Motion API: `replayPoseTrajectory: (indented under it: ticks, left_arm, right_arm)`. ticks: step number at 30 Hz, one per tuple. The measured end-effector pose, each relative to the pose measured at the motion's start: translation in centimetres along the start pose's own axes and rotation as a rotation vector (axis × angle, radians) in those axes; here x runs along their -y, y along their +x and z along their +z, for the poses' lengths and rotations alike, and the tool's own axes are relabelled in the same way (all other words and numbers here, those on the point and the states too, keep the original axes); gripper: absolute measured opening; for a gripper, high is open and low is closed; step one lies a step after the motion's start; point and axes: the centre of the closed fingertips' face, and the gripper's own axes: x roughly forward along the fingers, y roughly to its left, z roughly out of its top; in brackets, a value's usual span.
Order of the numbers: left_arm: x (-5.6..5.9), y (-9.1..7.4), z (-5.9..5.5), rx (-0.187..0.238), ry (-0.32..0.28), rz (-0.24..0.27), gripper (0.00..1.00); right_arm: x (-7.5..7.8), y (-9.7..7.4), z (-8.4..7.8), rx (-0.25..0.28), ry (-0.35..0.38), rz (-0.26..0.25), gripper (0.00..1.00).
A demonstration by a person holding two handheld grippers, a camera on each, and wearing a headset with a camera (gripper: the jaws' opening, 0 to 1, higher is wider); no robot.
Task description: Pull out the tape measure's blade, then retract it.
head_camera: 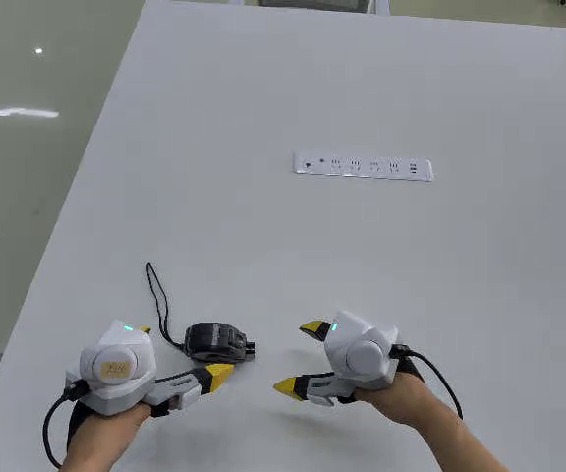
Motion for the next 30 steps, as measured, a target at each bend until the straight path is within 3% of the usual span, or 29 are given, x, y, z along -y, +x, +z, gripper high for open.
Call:
replayPoseTrajectory:
  ticks: [3,10,20,30]
  left_arm:
    - [0.2,-0.8,-0.1,-0.011,0.049,-0.013,0.91]
    - [0.7,-2.1,-0.8,-0.013,0.099,-0.051,0.95]
    - [1.0,-3.9,-1.6,-0.012,0.176,-0.068,0.99]
    - [1.2,-5.1,-1.8,0.02,0.193,-0.067,0.99]
  right_arm:
    - [0.0,-1.2,-0.4,0.016,0.037,-0.03,0.63]
    - [-0.3,-4.2,-0.9,0.042,0.048,-0.091,0.69]
    - [-1.2,-7.5,-1.9,0.072,0.079,-0.136,0.78]
    - [-1.8,-10.7,-3.0,0.11,0.134,-0.185,0.83]
